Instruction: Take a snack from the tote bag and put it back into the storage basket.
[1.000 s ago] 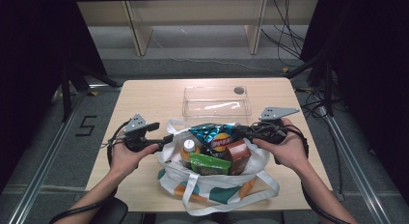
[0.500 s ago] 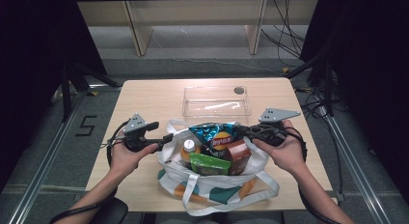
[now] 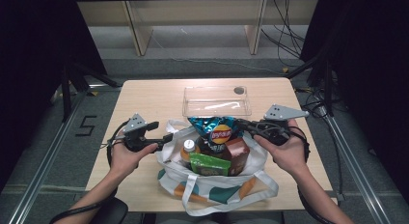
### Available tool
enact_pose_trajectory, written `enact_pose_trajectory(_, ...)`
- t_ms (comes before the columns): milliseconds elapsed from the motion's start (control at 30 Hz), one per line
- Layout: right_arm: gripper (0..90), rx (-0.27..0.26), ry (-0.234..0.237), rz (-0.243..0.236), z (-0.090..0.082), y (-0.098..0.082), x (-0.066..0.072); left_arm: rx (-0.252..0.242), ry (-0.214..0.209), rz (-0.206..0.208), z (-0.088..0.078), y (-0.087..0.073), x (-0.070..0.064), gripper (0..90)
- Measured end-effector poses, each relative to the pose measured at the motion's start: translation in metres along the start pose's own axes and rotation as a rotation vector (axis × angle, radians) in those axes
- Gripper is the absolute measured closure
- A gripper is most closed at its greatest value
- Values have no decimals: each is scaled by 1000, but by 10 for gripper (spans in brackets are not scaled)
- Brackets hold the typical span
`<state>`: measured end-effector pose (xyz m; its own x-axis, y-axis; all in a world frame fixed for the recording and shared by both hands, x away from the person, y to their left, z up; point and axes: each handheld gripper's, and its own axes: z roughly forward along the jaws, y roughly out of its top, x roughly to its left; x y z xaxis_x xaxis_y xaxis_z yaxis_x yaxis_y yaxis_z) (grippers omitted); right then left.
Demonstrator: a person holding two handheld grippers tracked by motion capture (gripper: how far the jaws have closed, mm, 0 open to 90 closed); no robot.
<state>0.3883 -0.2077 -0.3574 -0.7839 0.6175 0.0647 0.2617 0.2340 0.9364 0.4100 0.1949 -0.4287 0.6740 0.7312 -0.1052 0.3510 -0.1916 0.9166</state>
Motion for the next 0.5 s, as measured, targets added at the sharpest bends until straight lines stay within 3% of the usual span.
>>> enact_pose_trajectory(33,900,-12,19,12,0,1,0,5,6,-2,0,0,0,225)
enact_pose_trajectory(367,900,-72,-2,16,-6,7,3,4,5,2,0,0,-1,225)
enact_pose_trajectory(400,900,-92,-3,39,-9,11,6,4,4,3,1,0,0,225)
enact_pose_trajectory(500,900,-104,-10,26,-11,14,6,2,5,3,1,0,-1,225)
